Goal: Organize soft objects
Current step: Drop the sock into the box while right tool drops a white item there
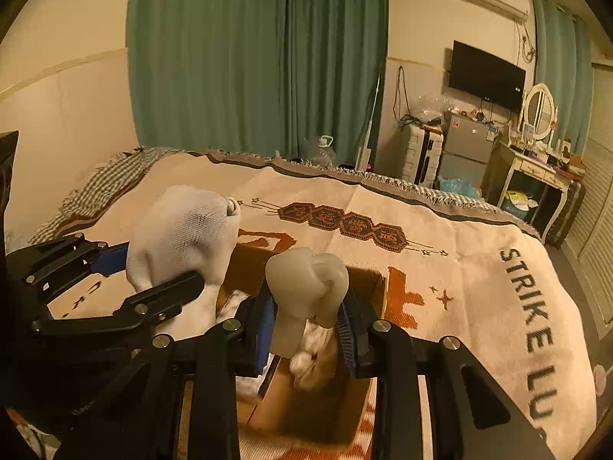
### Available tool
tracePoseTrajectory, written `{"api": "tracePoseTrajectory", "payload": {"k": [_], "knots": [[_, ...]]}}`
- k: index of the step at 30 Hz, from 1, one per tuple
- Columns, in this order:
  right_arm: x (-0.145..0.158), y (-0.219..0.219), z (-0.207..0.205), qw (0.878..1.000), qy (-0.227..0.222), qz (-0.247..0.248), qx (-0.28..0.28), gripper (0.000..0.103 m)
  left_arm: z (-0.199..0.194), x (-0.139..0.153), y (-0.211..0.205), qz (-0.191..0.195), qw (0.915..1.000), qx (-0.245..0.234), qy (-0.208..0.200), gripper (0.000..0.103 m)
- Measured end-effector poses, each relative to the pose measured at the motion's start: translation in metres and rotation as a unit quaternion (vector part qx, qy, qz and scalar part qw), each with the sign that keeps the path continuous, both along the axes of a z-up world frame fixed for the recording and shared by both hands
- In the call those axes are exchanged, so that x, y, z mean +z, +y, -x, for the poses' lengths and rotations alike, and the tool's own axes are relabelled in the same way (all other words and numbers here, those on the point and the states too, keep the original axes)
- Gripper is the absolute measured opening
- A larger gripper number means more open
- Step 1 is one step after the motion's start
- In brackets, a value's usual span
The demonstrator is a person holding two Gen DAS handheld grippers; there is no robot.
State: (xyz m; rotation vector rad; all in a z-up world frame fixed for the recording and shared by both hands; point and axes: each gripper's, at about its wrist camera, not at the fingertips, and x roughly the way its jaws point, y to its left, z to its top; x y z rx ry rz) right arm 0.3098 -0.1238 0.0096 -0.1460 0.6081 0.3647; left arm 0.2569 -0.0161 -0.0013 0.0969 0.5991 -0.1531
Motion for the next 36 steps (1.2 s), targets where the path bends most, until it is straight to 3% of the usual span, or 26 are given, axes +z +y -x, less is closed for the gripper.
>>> {"api": "tracePoseTrajectory", "payload": {"k": [9,13,16,18,20,22,23,25,30,33,36], "knots": [[-0.039,-0.006,-0.044,0.999,0.045,-0.008,-0.011,0.031,-0.024,-0.034,-0.003,-0.012,0.9994,0.011,0.031,0.049],[-0.044,-0.011,-0.043,0.998,0.052,-0.010,-0.020,0.034,-0.027,-0.034,-0.005,-0.030,0.9980,0.038,0.041,0.054],[-0.038,-0.013,-0.037,0.998,0.054,-0.005,-0.030,0.044,-0.023,-0.024,-0.001,-0.024,0.9977,0.050,0.040,0.057],[-0.026,-0.017,-0.027,0.998,0.043,-0.004,-0.034,0.062,-0.018,-0.014,0.002,-0.013,0.9977,0.054,0.040,0.058],[-0.009,-0.021,-0.014,0.999,0.029,-0.009,-0.034,0.063,-0.008,0.002,0.003,-0.005,0.9980,0.054,0.033,0.060],[0.010,-0.026,-0.001,0.999,0.016,-0.014,-0.037,0.065,0.006,0.020,0.002,-0.010,0.9981,0.059,0.014,0.074],[0.023,-0.029,0.009,0.999,0.006,-0.017,-0.038,0.071,0.016,0.032,0.001,-0.013,0.9980,0.061,-0.007,0.084],[0.047,-0.034,0.028,0.999,-0.014,-0.018,-0.041,0.078,0.035,0.055,-0.001,-0.017,0.9975,0.057,-0.038,0.085],[0.095,-0.047,0.078,0.997,-0.054,-0.014,-0.047,0.082,0.081,0.104,0.001,-0.010,0.9955,0.054,-0.078,0.085],[0.116,-0.060,0.110,0.996,-0.070,-0.020,-0.048,0.087,0.108,0.121,0.000,-0.013,0.9933,0.058,-0.099,0.095],[0.129,-0.071,0.141,0.995,-0.082,-0.018,-0.045,0.094,0.139,0.127,0.000,-0.010,0.9910,0.062,-0.118,0.095]]}}
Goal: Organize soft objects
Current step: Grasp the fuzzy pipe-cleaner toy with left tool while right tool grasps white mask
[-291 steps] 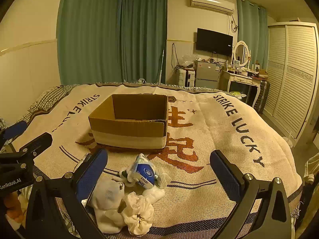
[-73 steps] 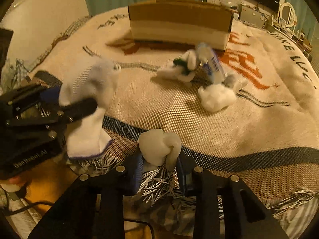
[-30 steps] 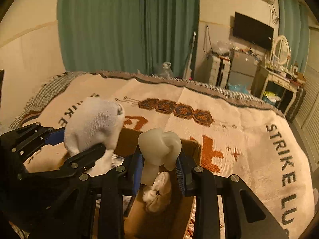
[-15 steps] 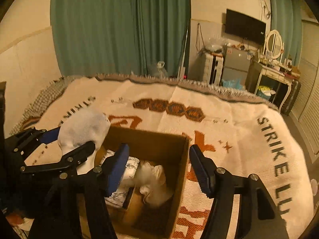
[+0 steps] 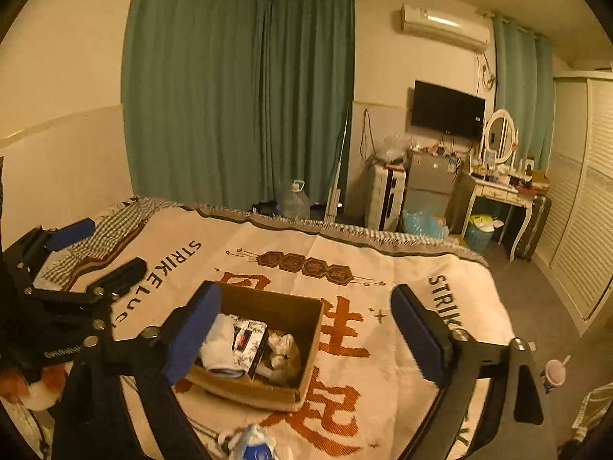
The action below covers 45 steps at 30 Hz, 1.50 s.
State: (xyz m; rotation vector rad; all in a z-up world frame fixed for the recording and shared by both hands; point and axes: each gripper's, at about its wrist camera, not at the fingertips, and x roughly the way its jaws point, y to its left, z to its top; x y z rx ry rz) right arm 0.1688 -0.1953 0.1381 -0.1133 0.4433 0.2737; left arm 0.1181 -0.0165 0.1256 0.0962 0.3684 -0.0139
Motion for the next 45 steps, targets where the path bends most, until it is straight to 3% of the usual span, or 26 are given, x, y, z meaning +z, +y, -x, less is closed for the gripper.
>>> {"api": "tracePoseTrajectory", "payload": {"k": [3,7,12,16,20,23,28,31,32,34,38,41,45], "knots": [[-0.004,-0.008,0.021,1.000,0.001,0.007,0.006,0.098,0.018,-0.010,-0.002,0.000,0.9999,0.014,0.001,0.095],[-0.037,-0.014,0.038,0.999,0.036,0.021,0.028,0.102,0.036,-0.044,-0.006,-0.003,0.9989,0.044,0.012,0.095],[-0.119,-0.011,0.037,0.993,0.102,0.057,0.030,0.102,0.035,-0.105,-0.012,0.011,0.9965,0.054,0.062,0.095],[-0.182,-0.018,0.024,0.983,0.170,0.067,0.021,0.101,0.027,-0.157,-0.022,0.001,0.9915,0.045,0.122,0.095],[-0.233,-0.022,0.010,0.971,0.224,0.081,0.017,0.088,0.020,-0.194,-0.032,0.003,0.9842,0.026,0.175,0.095],[-0.254,-0.022,0.001,0.963,0.256,0.079,0.024,0.076,0.020,-0.215,-0.040,0.003,0.9790,0.008,0.204,0.095],[-0.271,-0.010,-0.010,0.953,0.290,0.074,0.053,0.068,0.017,-0.229,-0.041,0.006,0.9736,-0.009,0.228,0.095],[-0.282,-0.001,-0.018,0.943,0.315,0.075,0.069,0.046,0.015,-0.232,-0.042,0.008,0.9706,-0.022,0.239,0.094],[-0.286,0.001,-0.021,0.942,0.320,0.077,0.070,0.030,0.016,-0.233,-0.043,0.009,0.9695,-0.030,0.243,0.094],[-0.285,0.002,-0.019,0.943,0.315,0.078,0.071,0.029,0.018,-0.236,-0.047,0.008,0.9675,-0.046,0.249,0.094],[-0.262,-0.013,-0.004,0.963,0.260,0.055,0.039,0.029,0.018,-0.243,-0.054,0.006,0.9620,-0.073,0.263,0.094],[-0.259,-0.025,-0.002,0.965,0.259,0.031,0.025,0.029,0.009,-0.252,-0.060,0.001,0.9597,-0.078,0.270,0.093],[-0.263,-0.025,-0.001,0.964,0.265,0.028,0.021,0.029,-0.006,-0.266,-0.063,0.012,0.9542,-0.074,0.290,0.084]]}}
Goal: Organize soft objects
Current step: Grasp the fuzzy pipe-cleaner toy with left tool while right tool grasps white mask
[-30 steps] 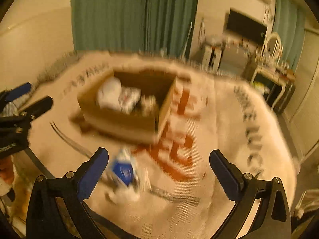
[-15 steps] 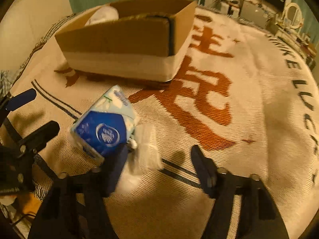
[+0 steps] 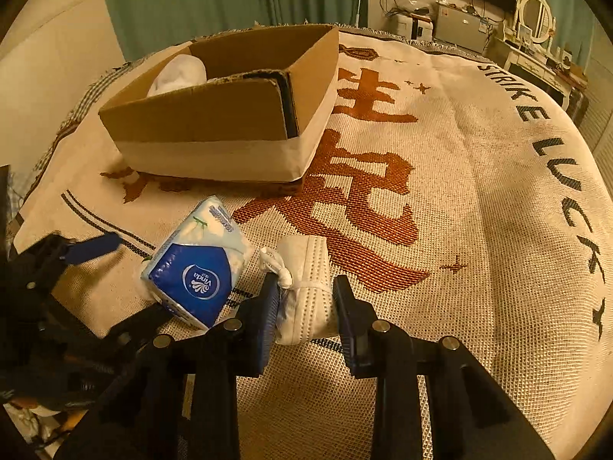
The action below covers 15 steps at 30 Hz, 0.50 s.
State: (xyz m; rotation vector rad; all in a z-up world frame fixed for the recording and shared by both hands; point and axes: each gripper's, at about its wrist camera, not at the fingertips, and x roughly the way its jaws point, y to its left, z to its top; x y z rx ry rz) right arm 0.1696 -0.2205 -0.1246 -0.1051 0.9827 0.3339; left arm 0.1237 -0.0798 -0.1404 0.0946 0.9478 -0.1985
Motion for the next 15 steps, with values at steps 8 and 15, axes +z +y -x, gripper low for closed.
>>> {"api": "tracePoseTrajectory", "payload": {"k": [8,15], "knots": [[-0.009,0.006,-0.007,1.000,0.009,0.015,0.005,0.029,-0.011,-0.007,-0.001,0.024,0.9996,-0.011,0.009,0.046],[0.004,0.007,0.001,0.999,-0.023,0.022,-0.003,0.029,0.010,0.009,0.014,0.030,0.9995,-0.006,-0.005,0.045]]}}
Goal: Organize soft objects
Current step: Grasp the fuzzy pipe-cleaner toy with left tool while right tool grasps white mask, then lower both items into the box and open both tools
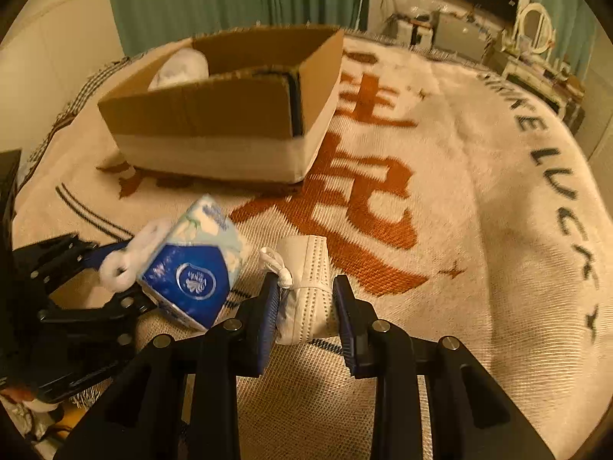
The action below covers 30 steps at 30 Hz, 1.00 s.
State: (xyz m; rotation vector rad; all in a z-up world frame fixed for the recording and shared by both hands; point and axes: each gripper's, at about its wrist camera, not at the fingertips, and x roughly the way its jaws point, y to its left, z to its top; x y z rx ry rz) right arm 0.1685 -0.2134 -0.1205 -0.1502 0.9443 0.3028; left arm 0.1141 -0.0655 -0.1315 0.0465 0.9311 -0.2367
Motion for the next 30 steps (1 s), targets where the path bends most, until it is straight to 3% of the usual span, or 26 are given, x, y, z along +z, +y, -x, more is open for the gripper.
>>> {"api": "tracePoseTrajectory", "payload": {"k": [8,19,26,30], "knots": [[0.039,0.011,0.025,0.999,-0.046,-0.005,0.000,0.029,0.027,0.054,0.017,0.016,0.9981,0.011,-0.059,0.045],[0.130,0.032,0.059,0.990,-0.137,-0.014,0.020,0.029,0.037,0.125,0.043,0.021,0.9891,0.022,-0.144,0.045],[0.183,0.053,0.031,0.981,-0.186,-0.034,0.036,0.029,0.015,0.158,0.058,-0.001,0.9808,0.033,-0.193,0.045],[0.196,0.065,-0.002,0.979,-0.196,-0.046,0.043,0.029,-0.016,0.159,0.066,0.001,0.9820,0.032,-0.186,0.045]]}}
